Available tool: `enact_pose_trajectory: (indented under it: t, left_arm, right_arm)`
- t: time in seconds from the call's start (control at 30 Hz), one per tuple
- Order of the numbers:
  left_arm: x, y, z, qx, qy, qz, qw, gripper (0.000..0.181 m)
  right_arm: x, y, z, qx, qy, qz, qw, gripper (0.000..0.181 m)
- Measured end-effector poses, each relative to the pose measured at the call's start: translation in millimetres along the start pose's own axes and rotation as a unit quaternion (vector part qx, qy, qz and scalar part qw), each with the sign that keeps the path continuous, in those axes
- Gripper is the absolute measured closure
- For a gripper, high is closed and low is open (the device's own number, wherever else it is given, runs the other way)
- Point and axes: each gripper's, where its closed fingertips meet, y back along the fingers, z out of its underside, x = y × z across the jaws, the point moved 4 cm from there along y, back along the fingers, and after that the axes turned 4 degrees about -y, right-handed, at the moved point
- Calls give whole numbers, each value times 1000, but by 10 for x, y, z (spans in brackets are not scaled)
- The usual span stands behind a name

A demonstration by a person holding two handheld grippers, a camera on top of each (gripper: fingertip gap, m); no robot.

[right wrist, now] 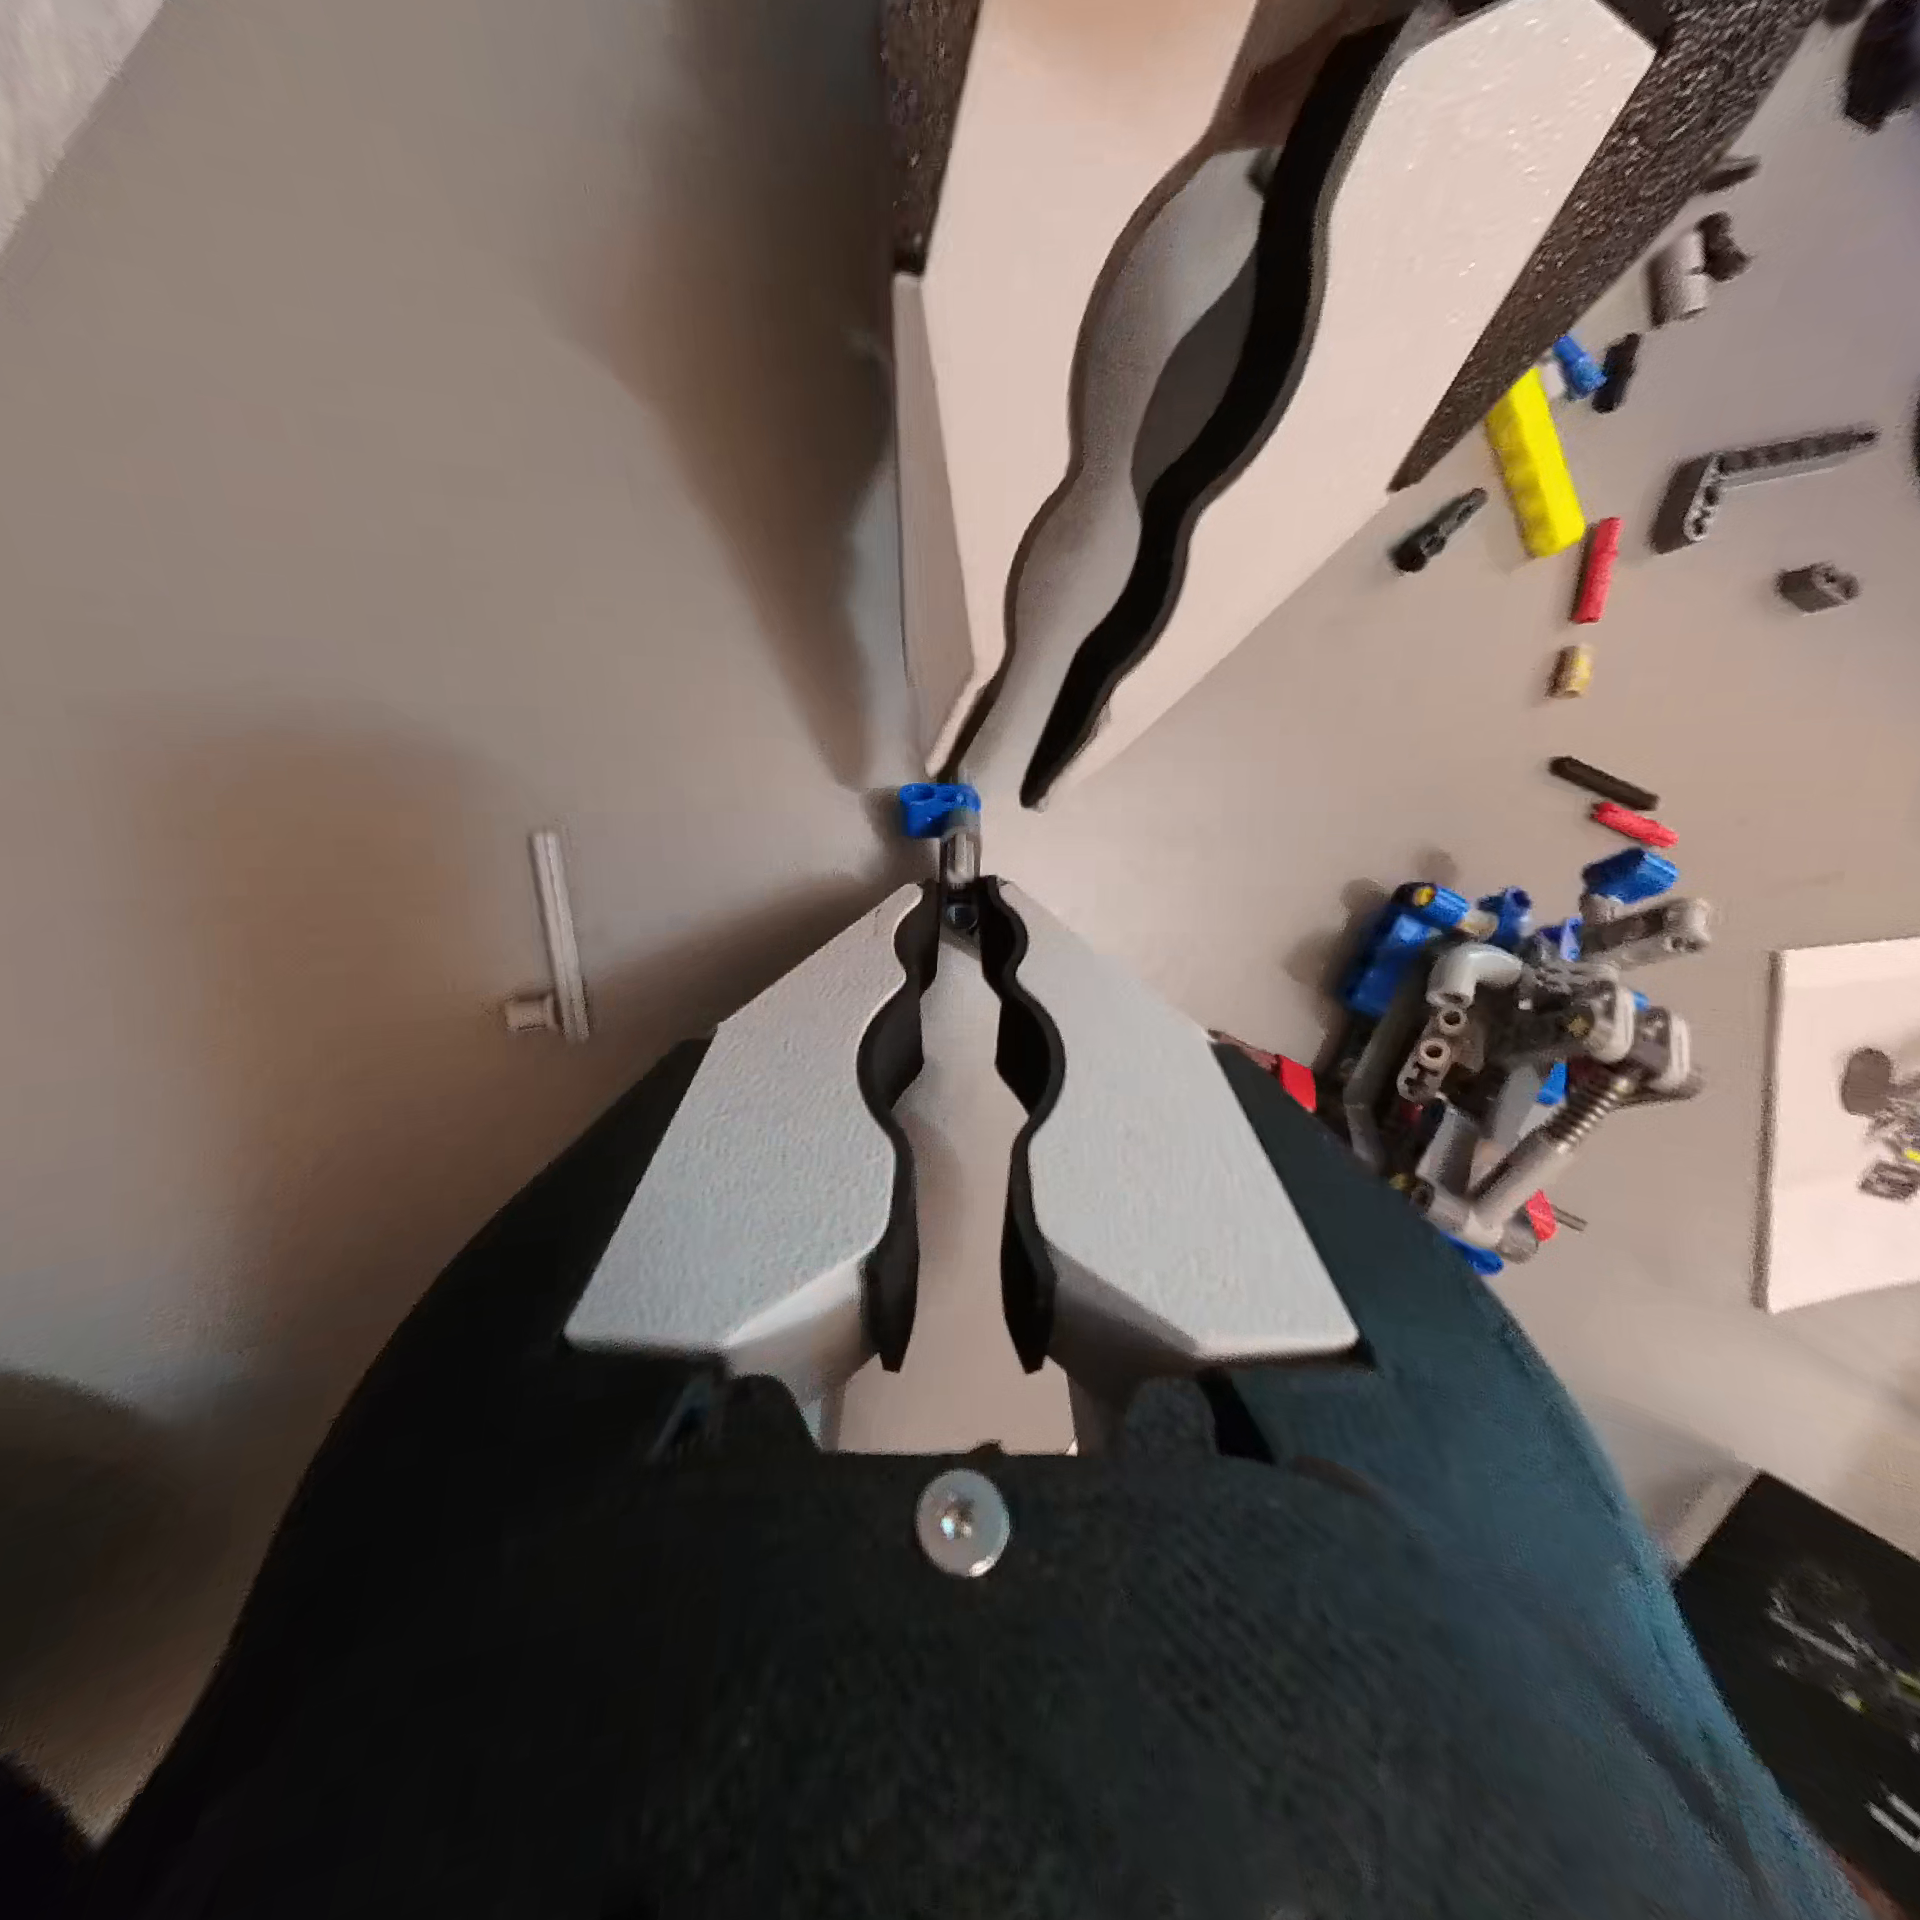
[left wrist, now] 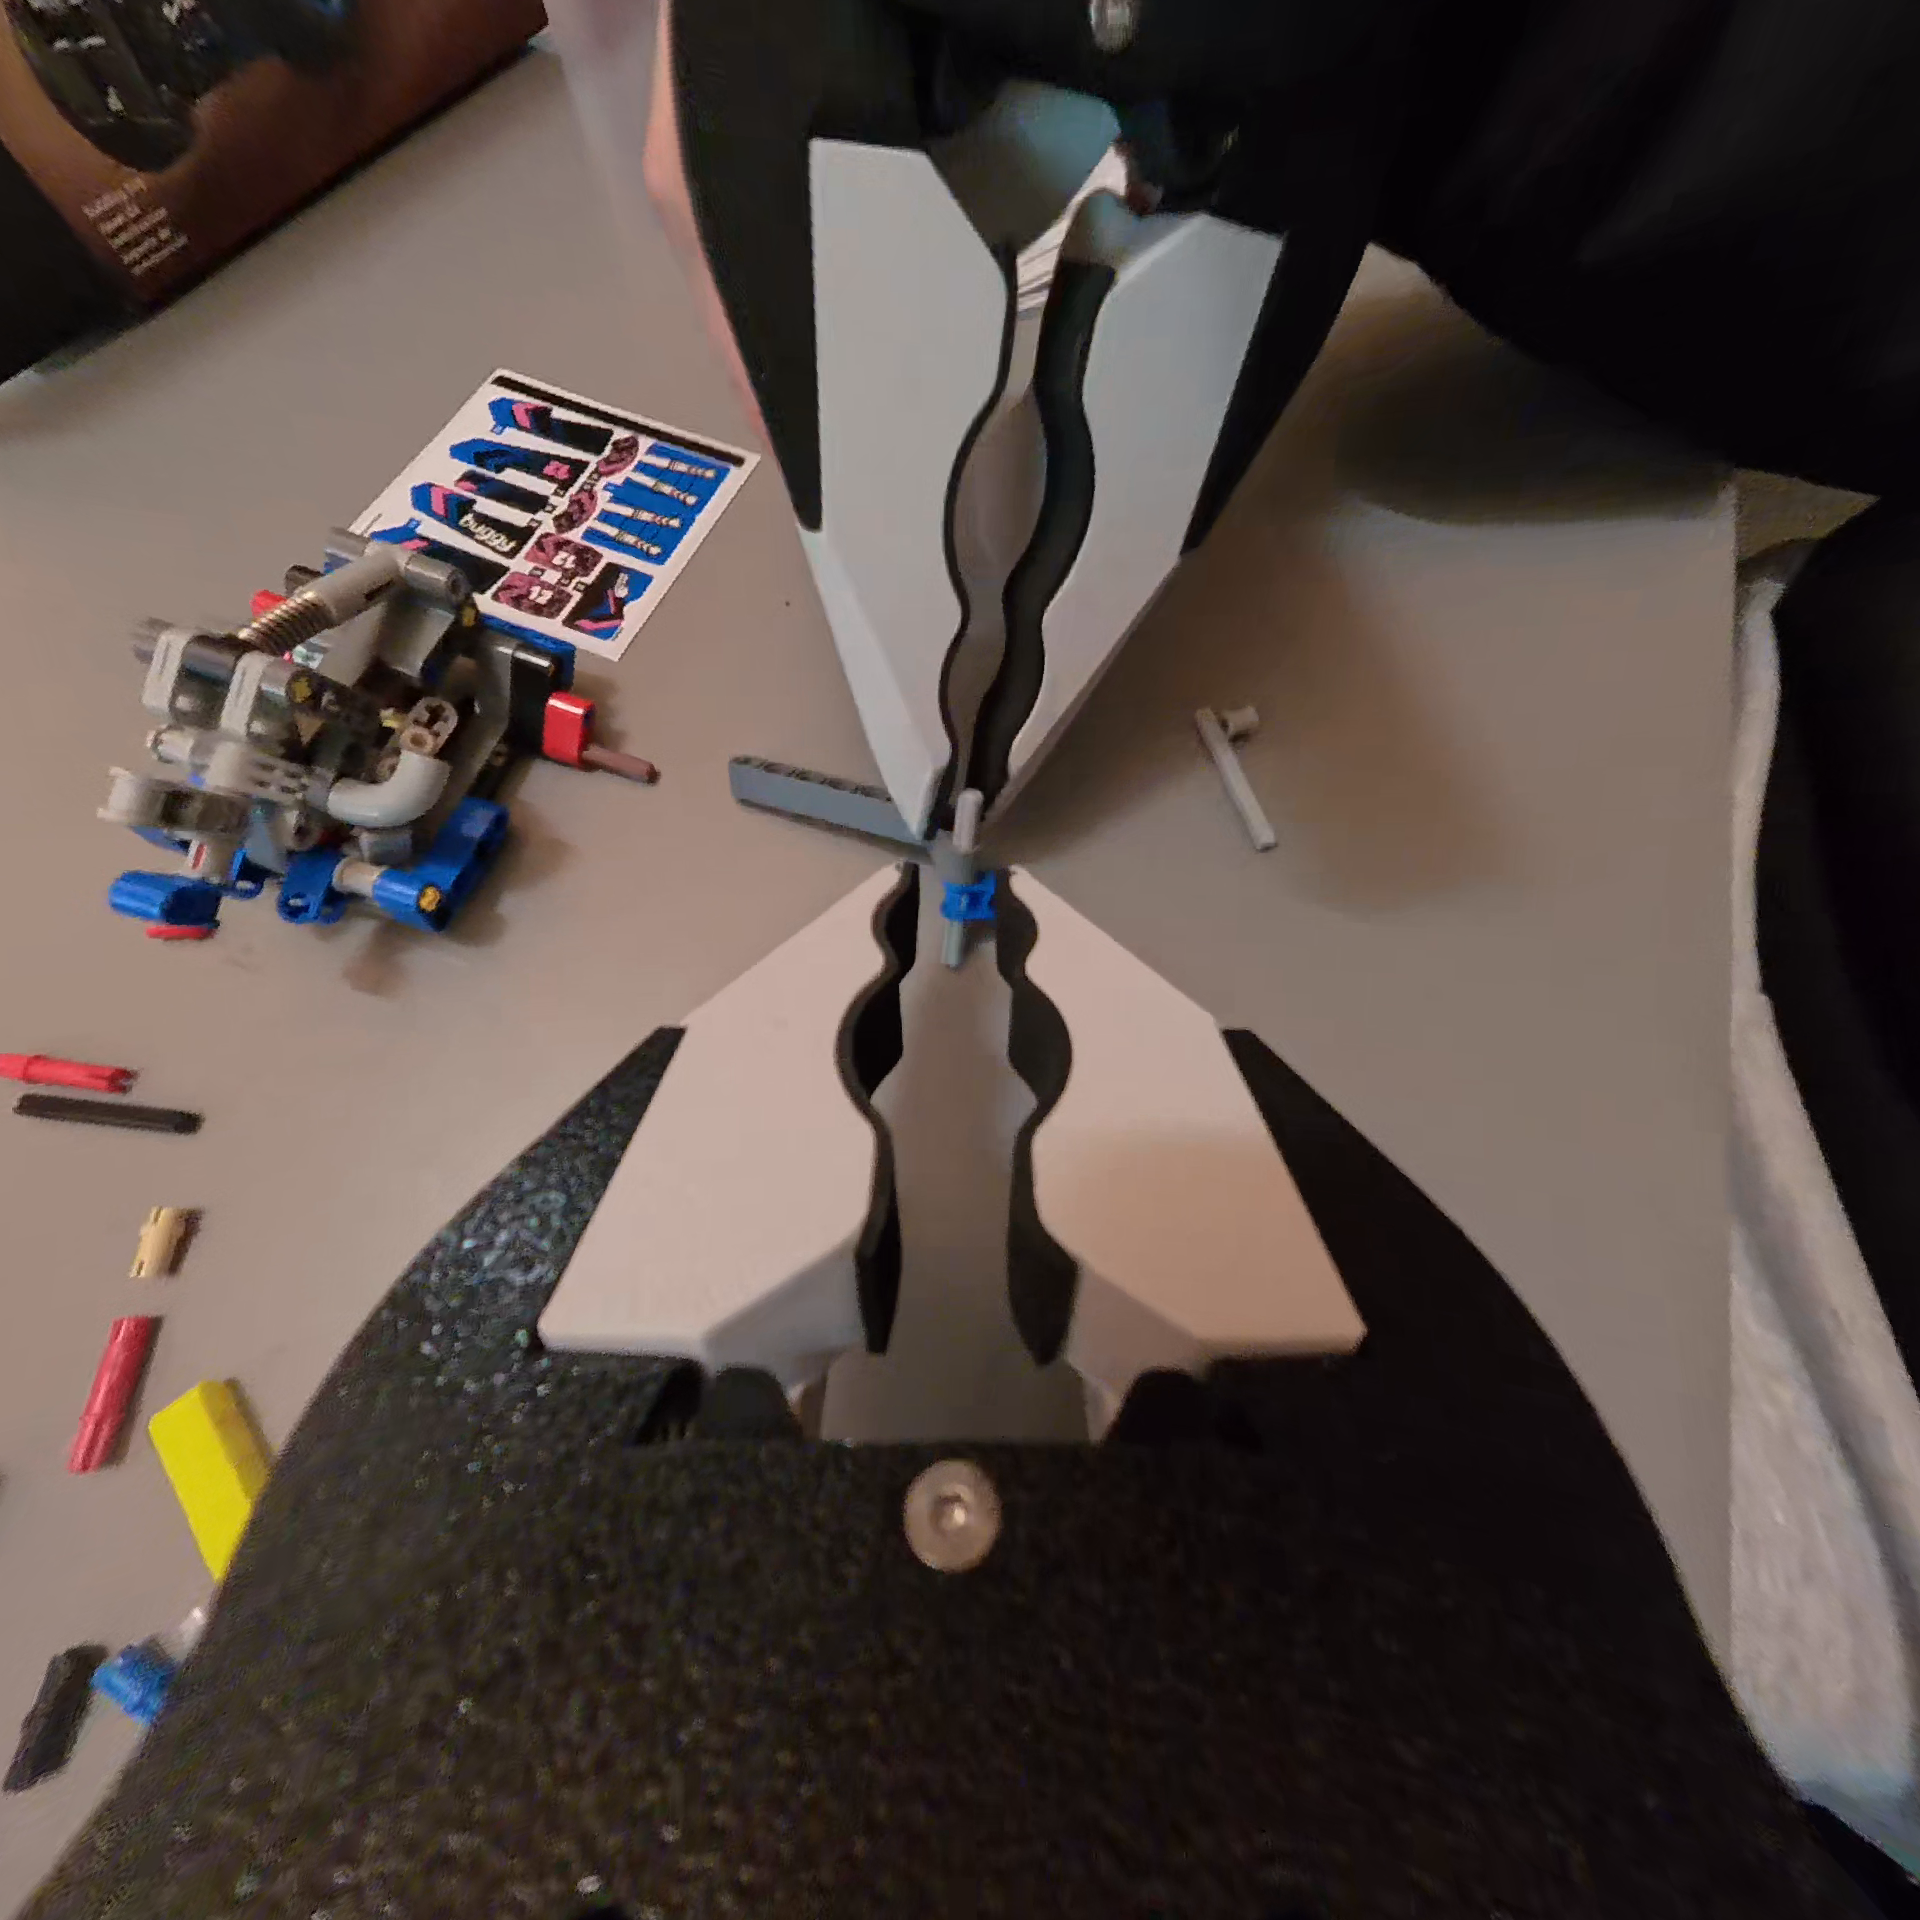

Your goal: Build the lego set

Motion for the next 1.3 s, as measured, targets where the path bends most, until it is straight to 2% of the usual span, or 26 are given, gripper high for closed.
enact_pose_trajectory:
  t: [0.1, 0.2, 0.3, 0.43, 0.53, 0.6, 0.73, 1.17, 1.3]
  left_arm:
    - [9, 10, 25, -2, 4, -8, 1000, 170]
    - [14, 61, 40, -10, -4, -19, 1000, 170]
    - [41, 90, 86, -37, -29, -30, 998, 167]
    - [86, -31, 85, -64, -63, -51, 995, 165]
    - [97, -137, 5, -38, -63, -60, 995, 175]
    - [92, -198, 34, -50, -59, -59, 995, 181]
    - [84, -267, 73, -64, -63, -63, 994, 181]
    - [84, -263, 96, -64, -23, -61, 996, 181]
    - [107, -243, 102, -63, 4, -67, 996, 166]
  right_arm:
    - [20, 7, -54, -22, -13, -36, 999, 176]
    - [40, 36, -126, -8, -19, -44, 999, 176]
    - [47, 95, -56, -13, -36, -51, 998, 176]
    - [37, 120, 53, -34, -43, -54, 997, 176]
    - [28, 151, 12, -34, -34, -46, 998, 176]
    - [-4, 164, -12, -40, -28, -51, 998, 176]
    - [-16, 138, -25, -23, -22, -58, 998, 176]
    - [35, 95, 13, 53, 7, -20, 998, 174]
    - [67, 90, 24, 40, 34, 10, 999, 175]
